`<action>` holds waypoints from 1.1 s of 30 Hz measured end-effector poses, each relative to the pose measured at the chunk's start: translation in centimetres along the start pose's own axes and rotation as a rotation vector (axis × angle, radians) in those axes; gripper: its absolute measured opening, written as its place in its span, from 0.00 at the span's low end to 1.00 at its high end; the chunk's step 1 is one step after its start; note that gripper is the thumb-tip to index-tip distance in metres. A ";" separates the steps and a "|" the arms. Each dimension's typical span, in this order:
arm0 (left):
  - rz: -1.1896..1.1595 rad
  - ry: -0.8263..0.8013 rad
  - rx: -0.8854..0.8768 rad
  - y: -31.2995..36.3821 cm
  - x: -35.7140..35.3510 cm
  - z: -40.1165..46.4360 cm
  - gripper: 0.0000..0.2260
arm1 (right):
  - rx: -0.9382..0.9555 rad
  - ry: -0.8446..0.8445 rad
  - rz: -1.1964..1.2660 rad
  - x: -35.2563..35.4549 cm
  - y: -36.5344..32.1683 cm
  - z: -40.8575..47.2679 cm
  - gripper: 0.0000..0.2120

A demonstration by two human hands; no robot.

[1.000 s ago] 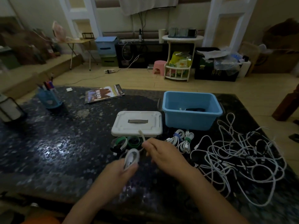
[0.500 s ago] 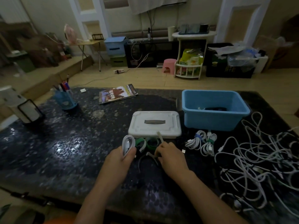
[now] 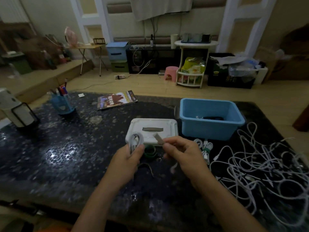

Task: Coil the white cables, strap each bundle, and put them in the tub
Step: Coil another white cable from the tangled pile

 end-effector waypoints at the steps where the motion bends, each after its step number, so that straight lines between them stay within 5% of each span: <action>1: 0.031 -0.049 -0.039 0.9 -1.4 -0.4 0.18 | -0.011 -0.023 0.017 0.4 -0.5 -1.0 0.08; 5: 0.164 -0.231 -0.181 4.1 -6.8 -2.4 0.08 | -0.075 -0.064 0.061 2.9 -0.6 -3.4 0.08; 9: 0.261 -0.381 -0.274 6.7 -10.3 -4.6 0.11 | -0.186 -0.011 0.130 6.5 0.1 -3.8 0.12; 13: 0.323 -0.495 -0.352 7.9 -13.4 -6.1 0.03 | -0.241 0.030 0.163 9.0 0.4 -4.1 0.15; 18: 0.152 -0.588 -0.126 8.1 -15.8 -6.6 0.08 | -0.248 0.049 0.144 10.8 0.3 -4.3 0.14; 21: -0.016 -0.509 0.229 6.7 -16.4 -6.0 0.23 | -0.225 0.038 0.155 11.3 -0.1 -4.2 0.13; 26: -0.111 -0.336 0.086 8.4 -14.4 -5.9 0.28 | -0.197 0.016 0.175 11.1 -0.2 -3.9 0.15; 33: -0.085 -0.208 -0.087 8.6 -13.2 -4.7 0.20 | -0.231 -0.055 0.198 11.0 0.0 -3.8 0.18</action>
Point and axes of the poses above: each hand's wrist, its own z-axis towards the middle knuckle, its own x-axis out of the back of the hand, y = z × x, the point moved 8 cm from there along z, towards the middle knuckle, and after that the axes turned 10 degrees about y, right-handed, at the moved point
